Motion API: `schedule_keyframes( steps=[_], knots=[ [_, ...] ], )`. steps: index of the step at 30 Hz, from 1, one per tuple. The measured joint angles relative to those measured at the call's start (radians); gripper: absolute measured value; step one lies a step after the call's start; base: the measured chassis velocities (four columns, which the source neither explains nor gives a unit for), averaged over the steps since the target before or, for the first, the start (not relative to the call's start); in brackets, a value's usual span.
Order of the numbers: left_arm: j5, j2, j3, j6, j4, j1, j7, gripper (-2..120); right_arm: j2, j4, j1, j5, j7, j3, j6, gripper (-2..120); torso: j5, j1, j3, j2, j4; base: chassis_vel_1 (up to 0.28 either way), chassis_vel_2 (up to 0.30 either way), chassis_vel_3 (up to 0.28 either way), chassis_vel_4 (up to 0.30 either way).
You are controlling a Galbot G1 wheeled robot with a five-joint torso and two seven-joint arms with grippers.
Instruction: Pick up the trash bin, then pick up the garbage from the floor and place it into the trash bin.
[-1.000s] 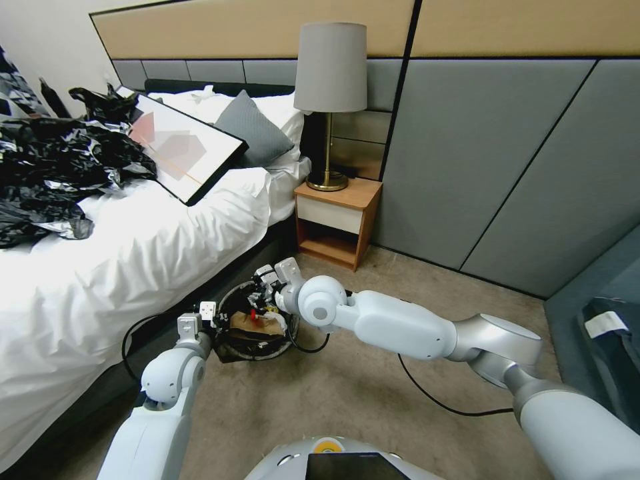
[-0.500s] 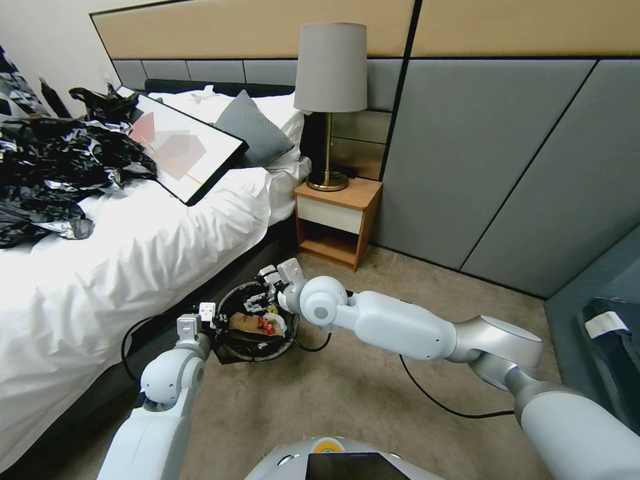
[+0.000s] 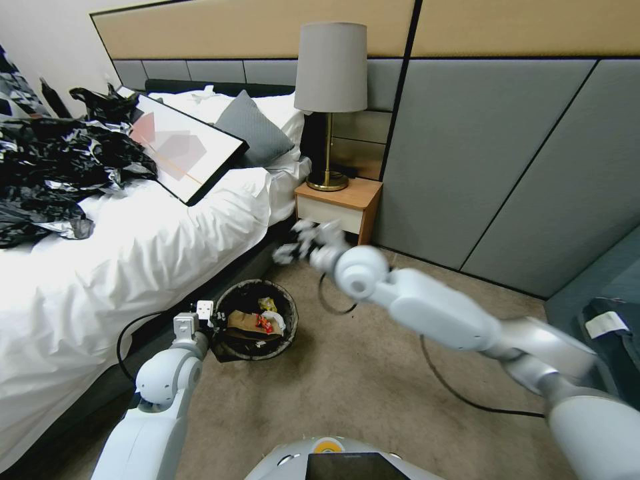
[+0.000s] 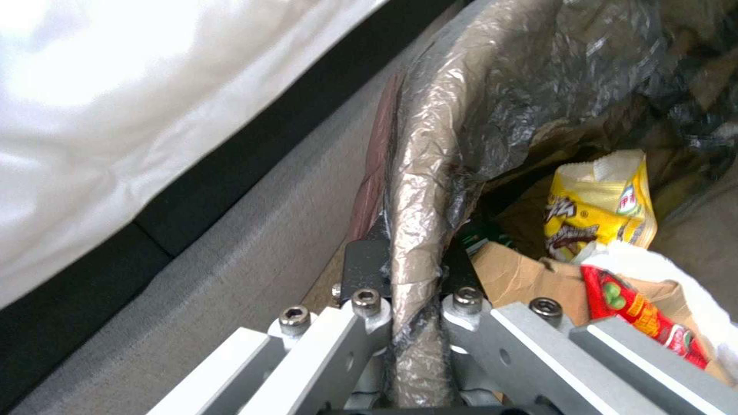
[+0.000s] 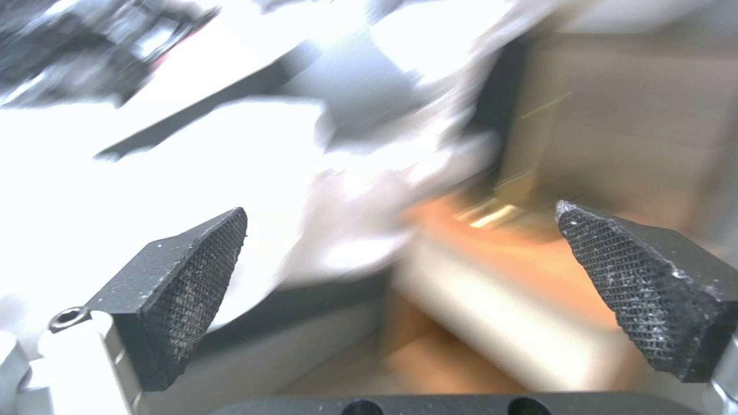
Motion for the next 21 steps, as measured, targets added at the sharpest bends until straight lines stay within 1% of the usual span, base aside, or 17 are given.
schedule_keyframes(
  steps=[3, 4, 5, 6, 7, 8, 9, 11, 12, 13, 14, 16, 17, 18, 19, 20, 21],
  knots=[
    [-0.009, 0.001, -0.008, 0.000, -0.014, 0.005, -0.002, 0, -0.071, 0.021, -0.191, -0.109, -0.046, 0.200, 0.049, 100, 0.0003, 0.000, 0.000, 0.000, -0.0002, 0.000, 0.000, 0.000, 0.000],
    [-0.009, 0.001, -0.008, 0.000, -0.014, 0.005, -0.002, 0, -0.071, 0.021, -0.191, -0.109, -0.046, 0.200, 0.049, 100, 0.0003, 0.000, 0.000, 0.000, -0.0002, 0.000, 0.000, 0.000, 0.000],
    [-0.011, 0.000, -0.008, 0.000, -0.025, 0.009, -0.002, 0, -0.088, 0.022, -0.288, -0.181, -0.075, 0.299, 0.080, 100, 0.0003, 0.000, 0.000, 0.000, -0.0006, 0.000, 0.000, 0.000, 0.000],
    [-0.013, 0.000, -0.010, 0.000, -0.032, 0.013, -0.002, 0, -0.091, 0.023, -0.350, -0.232, -0.094, 0.366, 0.104, 100, 0.0003, 0.000, 0.000, 0.000, -0.0005, 0.000, 0.000, 0.000, 0.000],
    [-0.013, 0.000, -0.010, 0.000, -0.032, 0.013, -0.002, 0, -0.091, 0.023, -0.350, -0.232, -0.094, 0.366, 0.104, 100, 0.0003, 0.000, 0.000, 0.000, -0.0005, 0.000, 0.000, 0.000, 0.000],
    [-0.014, -0.001, -0.012, 0.000, -0.038, 0.015, -0.002, 0, -0.088, 0.027, -0.400, -0.273, -0.109, 0.423, 0.121, 100, 0.0003, 0.000, 0.000, 0.000, -0.0004, 0.000, 0.000, 0.000, 0.000],
    [-0.017, -0.001, -0.016, 0.000, -0.049, 0.021, -0.002, 0, -0.073, 0.040, -0.507, -0.354, -0.142, 0.534, 0.150, 100, -0.0002, 0.000, 0.000, 0.000, 0.0001, 0.000, 0.000, 0.000, 0.000],
    [-0.018, 0.001, -0.020, 0.000, -0.056, 0.025, -0.002, 0, -0.042, 0.056, -0.640, -0.434, -0.187, 0.651, 0.173, 100, 0.0003, 0.000, 0.000, 0.000, -0.0002, 0.000, 0.000, 0.000, 0.000],
    [-0.018, 0.001, -0.020, 0.000, -0.056, 0.025, -0.002, 0, -0.042, 0.056, -0.640, -0.434, -0.187, 0.651, 0.173, 100, 0.0003, 0.000, 0.000, 0.000, -0.0002, 0.000, 0.000, 0.000, 0.000],
    [-0.020, 0.002, -0.025, 0.000, -0.063, 0.029, -0.004, 0, -0.006, 0.067, -0.754, -0.505, -0.224, 0.748, 0.202, 100, 0.0004, 0.000, 0.000, 0.000, 0.0000, 0.000, 0.000, 0.000, 0.000],
    [-0.022, 0.002, -0.029, 0.000, -0.067, 0.031, -0.005, 0, 0.016, 0.073, -0.815, -0.542, -0.244, 0.797, 0.221, 100, -0.0003, 0.000, 0.000, 0.000, -0.0003, 0.000, 0.000, 0.000, 0.000],
    [-0.024, 0.003, -0.030, 0.000, -0.069, 0.031, -0.006, 0, 0.027, 0.075, -0.844, -0.560, -0.254, 0.822, 0.231, 100, -0.0005, 0.000, 0.000, 0.000, -0.0002, 0.000, 0.000, 0.000, 0.000],
    [-0.030, 0.002, -0.033, 0.000, -0.075, 0.032, -0.009, 0, 0.068, 0.078, -0.930, -0.614, -0.280, 0.897, 0.260, 100, 0.0004, 0.000, 0.000, 0.000, -0.0001, 0.000, 0.000, 0.000, 0.000],
    [-0.031, 0.000, -0.033, 0.000, -0.077, 0.032, -0.012, 0, 0.096, 0.077, -0.977, -0.644, -0.289, 0.936, 0.280, 100, -0.0002, 0.000, 0.000, 0.000, -0.0001, 0.000, 0.000, 0.000, 0.000],
    [-0.031, -0.002, -0.033, 0.000, -0.078, 0.032, -0.015, 0, 0.120, 0.074, -1.016, -0.669, -0.295, 0.964, 0.300, 100, -0.0005, 0.000, 0.000, 0.000, -0.0001, 0.000, 0.000, 0.000, 0.000],
    [-0.031, -0.002, -0.033, 0.000, -0.078, 0.032, -0.015, 0, 0.120, 0.074, -1.016, -0.669, -0.295, 0.964, 0.300, 100, -0.0005, 0.000, 0.000, 0.000, -0.0001, 0.000, 0.000, 0.000, 0.000],
    [-0.032, -0.005, -0.030, 0.000, -0.081, 0.031, -0.016, 0, 0.160, 0.067, -1.073, -0.714, -0.304, 1.000, 0.330, 100, -0.0002, 0.000, 0.000, 0.000, -0.0003, 0.000, 0.000, 0.000, 0.000]
  ],
)
